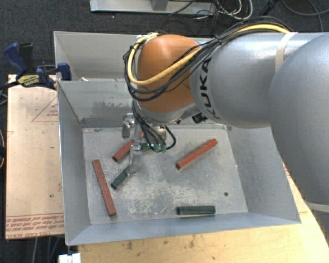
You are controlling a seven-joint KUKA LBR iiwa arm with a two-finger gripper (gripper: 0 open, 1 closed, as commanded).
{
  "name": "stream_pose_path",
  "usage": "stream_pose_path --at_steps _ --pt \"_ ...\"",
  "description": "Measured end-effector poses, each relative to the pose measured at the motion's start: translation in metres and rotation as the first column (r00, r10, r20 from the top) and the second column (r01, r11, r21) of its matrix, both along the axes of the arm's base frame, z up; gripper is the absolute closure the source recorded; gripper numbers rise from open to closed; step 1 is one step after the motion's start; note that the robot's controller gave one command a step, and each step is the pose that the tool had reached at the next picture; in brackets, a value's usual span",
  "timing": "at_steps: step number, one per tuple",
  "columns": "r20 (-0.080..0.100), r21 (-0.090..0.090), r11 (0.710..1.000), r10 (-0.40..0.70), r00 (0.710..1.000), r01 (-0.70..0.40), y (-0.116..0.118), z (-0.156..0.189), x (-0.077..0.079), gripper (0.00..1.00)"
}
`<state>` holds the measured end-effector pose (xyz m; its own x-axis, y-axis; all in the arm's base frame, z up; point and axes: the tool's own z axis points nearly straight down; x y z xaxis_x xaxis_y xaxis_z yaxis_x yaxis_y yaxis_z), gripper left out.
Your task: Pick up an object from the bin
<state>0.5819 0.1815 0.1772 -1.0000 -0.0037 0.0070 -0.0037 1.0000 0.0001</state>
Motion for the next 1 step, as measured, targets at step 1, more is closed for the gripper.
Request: stream_pose_path --at_steps 1 --pt "0.008 0.001 1.000 -0.003 1.000 0.003 -0.0008 0.0048 0.0019 0.00"
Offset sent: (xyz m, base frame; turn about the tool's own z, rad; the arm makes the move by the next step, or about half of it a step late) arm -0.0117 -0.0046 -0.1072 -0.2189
